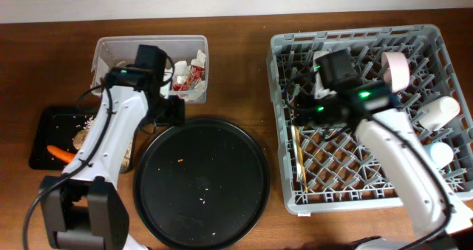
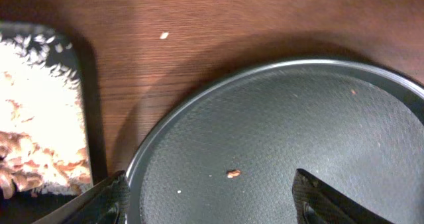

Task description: Sort waste into correct bins and load items into the dishwasher rack

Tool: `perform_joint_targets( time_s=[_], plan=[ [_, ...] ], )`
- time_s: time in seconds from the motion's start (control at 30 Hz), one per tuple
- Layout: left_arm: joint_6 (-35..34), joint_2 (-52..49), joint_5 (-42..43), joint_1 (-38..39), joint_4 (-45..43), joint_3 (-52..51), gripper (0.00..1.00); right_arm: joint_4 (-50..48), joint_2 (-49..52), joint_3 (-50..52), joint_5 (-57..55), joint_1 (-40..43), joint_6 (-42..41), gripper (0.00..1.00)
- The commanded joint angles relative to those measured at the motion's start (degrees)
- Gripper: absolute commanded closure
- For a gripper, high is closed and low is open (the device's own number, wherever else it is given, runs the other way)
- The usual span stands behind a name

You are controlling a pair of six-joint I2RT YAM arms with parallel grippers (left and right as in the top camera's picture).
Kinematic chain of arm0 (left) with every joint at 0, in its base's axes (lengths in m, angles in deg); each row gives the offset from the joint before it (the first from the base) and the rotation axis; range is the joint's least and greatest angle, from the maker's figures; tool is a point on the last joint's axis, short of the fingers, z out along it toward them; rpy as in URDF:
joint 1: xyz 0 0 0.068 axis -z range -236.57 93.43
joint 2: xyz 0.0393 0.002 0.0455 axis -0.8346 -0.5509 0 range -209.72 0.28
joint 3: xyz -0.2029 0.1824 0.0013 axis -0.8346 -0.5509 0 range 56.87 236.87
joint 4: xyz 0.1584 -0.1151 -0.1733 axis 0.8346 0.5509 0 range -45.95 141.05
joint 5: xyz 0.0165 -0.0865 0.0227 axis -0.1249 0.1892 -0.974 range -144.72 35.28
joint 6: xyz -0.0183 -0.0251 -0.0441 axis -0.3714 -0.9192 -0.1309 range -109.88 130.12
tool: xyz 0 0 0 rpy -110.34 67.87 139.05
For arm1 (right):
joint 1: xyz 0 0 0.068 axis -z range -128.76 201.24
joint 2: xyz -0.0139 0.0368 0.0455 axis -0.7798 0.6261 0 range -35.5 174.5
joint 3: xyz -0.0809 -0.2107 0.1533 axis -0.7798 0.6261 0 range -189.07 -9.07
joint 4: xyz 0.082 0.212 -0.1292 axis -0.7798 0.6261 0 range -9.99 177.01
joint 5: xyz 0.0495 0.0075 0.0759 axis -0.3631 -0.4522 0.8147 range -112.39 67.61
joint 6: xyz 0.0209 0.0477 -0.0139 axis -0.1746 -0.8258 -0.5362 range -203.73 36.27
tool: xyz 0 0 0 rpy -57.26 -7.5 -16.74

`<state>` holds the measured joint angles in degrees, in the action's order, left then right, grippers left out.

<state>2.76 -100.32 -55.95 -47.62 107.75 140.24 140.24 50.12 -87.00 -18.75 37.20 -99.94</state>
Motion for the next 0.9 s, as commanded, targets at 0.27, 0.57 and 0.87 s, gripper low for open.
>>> perform_joint_targets(
  time_s=[0.27, 0.57, 0.87],
  plan=[
    [2.7, 19.1, 3.8, 1.8, 1.1, -18.9, 0.01, 2.7, -23.1, 13.1, 4.3, 11.8, 10.0, 0.02],
    [-2.2, 77.4, -3.1, 1.8, -13.7, -37.8, 0.01, -5.6, -55.1, 30.5, -2.6, 11.8, 10.0, 0.02],
    [-2.2, 79.7, -3.1, 1.8, -13.5, -37.8, 0.01, -5.6, -54.9, 30.5, -2.6, 11.8, 10.0, 0.02]
  ],
)
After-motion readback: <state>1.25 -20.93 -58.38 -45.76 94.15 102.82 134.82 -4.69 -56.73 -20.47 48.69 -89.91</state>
